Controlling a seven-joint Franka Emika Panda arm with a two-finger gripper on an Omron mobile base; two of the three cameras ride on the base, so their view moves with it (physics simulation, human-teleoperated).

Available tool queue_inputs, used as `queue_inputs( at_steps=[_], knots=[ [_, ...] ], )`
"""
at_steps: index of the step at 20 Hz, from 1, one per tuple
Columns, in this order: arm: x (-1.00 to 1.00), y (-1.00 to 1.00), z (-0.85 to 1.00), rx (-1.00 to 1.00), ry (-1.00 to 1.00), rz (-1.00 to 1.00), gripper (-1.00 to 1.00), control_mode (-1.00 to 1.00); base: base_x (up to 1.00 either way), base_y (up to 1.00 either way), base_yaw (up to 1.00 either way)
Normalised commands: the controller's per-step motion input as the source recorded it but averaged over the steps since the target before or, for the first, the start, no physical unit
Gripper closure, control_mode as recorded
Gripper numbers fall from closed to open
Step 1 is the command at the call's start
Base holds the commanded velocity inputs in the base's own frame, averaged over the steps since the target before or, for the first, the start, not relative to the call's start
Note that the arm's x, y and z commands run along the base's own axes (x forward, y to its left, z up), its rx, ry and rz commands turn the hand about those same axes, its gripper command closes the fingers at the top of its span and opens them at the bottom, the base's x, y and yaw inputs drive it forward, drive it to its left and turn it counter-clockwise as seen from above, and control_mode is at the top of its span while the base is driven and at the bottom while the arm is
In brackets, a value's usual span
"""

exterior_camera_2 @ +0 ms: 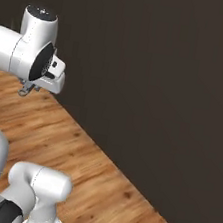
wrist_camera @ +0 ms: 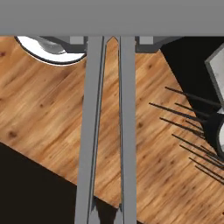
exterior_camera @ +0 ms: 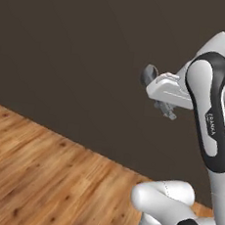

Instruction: Take the tongs from the drawer on the left and place them on the dining counter next to the tray containing the hot dog.

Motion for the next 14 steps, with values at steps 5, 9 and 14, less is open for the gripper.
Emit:
queue_inputs(
  at_steps=[5,9,14],
  knots=[
    [0.0,0.0,0.0,0.0,0.0,0.0,1.0,1.0,0.85,-0.5,0.57],
    [0.0,0.0,0.0,0.0,0.0,0.0,1.0,1.0,0.94,-0.37,0.56],
    [0.0,0.0,0.0,0.0,0.0,0.0,1.0,1.0,0.96,-0.35,0.53]
  ],
)
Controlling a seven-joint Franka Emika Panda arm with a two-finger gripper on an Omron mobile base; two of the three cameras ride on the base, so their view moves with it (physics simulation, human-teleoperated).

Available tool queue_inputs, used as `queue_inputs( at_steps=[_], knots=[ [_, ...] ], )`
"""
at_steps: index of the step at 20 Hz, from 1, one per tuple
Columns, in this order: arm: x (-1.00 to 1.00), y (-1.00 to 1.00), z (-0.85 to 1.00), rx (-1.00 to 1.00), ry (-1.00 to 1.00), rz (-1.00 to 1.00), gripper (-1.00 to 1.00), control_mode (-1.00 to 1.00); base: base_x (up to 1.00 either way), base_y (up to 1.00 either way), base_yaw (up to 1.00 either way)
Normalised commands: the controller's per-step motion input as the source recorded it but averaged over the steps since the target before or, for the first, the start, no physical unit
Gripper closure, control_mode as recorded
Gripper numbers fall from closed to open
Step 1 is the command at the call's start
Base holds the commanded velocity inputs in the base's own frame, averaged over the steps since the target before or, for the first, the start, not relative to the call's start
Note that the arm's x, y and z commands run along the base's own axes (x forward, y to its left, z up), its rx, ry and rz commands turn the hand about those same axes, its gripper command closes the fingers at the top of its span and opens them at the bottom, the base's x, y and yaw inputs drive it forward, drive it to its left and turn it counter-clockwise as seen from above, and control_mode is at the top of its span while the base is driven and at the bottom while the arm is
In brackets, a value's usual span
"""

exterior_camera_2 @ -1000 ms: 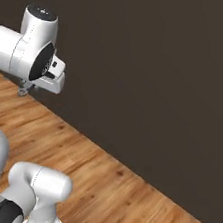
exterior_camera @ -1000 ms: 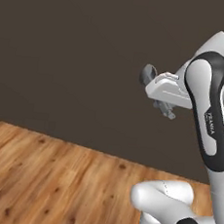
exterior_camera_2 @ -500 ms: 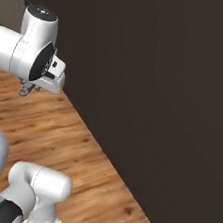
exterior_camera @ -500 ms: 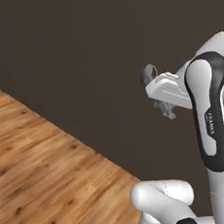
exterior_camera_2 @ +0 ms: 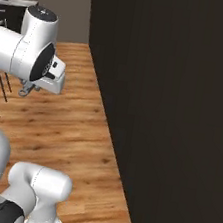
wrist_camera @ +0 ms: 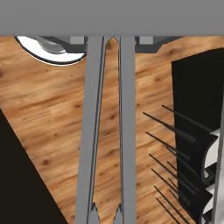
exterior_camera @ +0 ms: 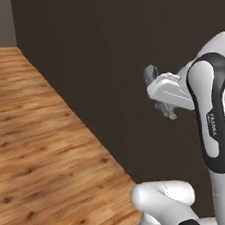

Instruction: Take the tongs from the drawer on the left and place them on the dining counter next to the tray containing the hot dog.

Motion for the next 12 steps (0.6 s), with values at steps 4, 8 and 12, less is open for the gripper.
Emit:
queue_inputs(
  at_steps=[4,8,12],
  knots=[
    [0.0,0.0,0.0,0.0,0.0,0.0,1.0,1.0,0.94,-0.52,0.47],
    [0.0,0.0,0.0,0.0,0.0,0.0,1.0,1.0,0.98,-0.56,0.47],
    [0.0,0.0,0.0,0.0,0.0,0.0,1.0,1.0,1.0,-0.48,0.49]
  ],
)
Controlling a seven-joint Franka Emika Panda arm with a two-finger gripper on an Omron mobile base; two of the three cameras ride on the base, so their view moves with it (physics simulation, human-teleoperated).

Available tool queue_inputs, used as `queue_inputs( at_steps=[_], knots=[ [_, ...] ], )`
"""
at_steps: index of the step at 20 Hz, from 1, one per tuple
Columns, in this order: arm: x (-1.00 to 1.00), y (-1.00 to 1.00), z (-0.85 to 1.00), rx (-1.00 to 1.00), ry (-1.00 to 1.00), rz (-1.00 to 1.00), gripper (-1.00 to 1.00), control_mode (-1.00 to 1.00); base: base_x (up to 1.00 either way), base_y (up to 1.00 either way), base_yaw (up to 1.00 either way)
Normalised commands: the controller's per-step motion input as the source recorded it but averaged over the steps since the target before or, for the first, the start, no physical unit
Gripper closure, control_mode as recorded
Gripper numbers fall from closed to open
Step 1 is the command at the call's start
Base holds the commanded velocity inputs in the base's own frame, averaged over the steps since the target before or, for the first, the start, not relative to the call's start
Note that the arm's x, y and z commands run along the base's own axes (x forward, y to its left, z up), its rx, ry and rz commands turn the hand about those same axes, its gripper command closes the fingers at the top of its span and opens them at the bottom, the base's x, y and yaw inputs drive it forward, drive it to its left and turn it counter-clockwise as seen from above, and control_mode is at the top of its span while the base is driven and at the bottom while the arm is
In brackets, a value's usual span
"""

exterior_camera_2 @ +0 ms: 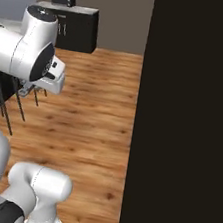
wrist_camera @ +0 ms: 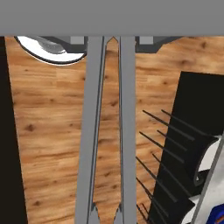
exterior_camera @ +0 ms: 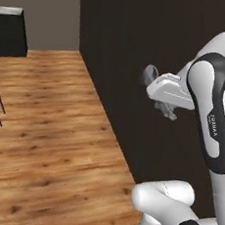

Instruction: Take the tongs from the drawer on the left and place them on the dining counter next to the tray containing the hot dog.

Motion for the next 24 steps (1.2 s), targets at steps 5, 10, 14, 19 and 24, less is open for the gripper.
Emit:
queue_inputs(
  at_steps=[5,10,14,19,24],
  knots=[
    [0.0,0.0,0.0,0.0,0.0,0.0,1.0,1.0,1.0,-0.3,0.51],
    [0.0,0.0,0.0,0.0,0.0,0.0,1.0,1.0,1.0,-0.29,0.49],
    [0.0,0.0,0.0,0.0,0.0,0.0,1.0,1.0,1.0,-0.24,0.49],
    [0.0,0.0,0.0,0.0,0.0,0.0,1.0,1.0,1.0,-0.51,0.49],
    [0.0,0.0,0.0,0.0,0.0,0.0,1.0,1.0,1.0,-0.72,0.44]
  ],
)
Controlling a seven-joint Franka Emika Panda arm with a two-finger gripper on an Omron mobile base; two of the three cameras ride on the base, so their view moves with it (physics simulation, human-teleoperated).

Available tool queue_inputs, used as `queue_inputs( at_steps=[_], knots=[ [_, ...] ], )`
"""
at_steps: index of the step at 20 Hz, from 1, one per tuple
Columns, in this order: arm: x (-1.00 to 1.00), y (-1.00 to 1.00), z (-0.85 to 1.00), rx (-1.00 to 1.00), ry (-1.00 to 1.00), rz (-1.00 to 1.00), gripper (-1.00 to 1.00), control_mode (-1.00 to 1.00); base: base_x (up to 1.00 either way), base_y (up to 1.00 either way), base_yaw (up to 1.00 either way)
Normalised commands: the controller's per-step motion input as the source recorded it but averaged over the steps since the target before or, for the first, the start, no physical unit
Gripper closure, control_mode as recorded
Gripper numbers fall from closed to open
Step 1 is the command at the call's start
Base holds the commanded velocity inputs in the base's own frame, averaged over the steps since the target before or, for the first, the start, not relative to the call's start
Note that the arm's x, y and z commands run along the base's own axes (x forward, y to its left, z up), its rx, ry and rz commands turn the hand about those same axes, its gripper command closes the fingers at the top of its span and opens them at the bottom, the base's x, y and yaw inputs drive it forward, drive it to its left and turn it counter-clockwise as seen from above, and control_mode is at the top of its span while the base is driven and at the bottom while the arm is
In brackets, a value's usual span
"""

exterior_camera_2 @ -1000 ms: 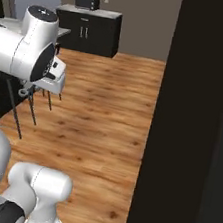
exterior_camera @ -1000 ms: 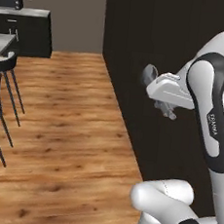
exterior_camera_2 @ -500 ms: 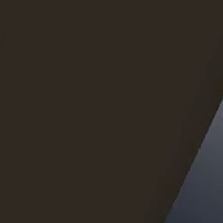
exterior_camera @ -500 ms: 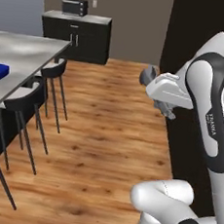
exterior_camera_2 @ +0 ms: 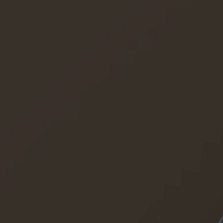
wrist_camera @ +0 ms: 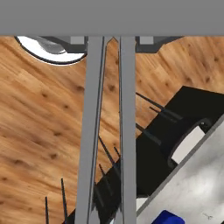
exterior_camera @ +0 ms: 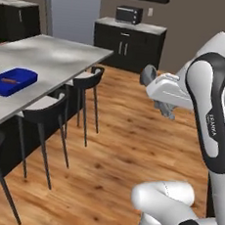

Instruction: Take the tongs from the drawer on the left and place them on the dining counter next to the tray containing the hot dog.

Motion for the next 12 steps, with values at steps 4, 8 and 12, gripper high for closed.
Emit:
queue_inputs(
  at_steps=[4,8,12],
  knots=[
    [0.0,0.0,0.0,0.0,0.0,0.0,1.0,1.0,1.0,-0.71,0.46],
    [0.0,0.0,0.0,0.0,0.0,0.0,1.0,1.0,0.99,-0.53,0.55],
    [0.0,0.0,0.0,0.0,0.0,0.0,1.0,1.0,0.98,-0.52,0.58]
  ],
)
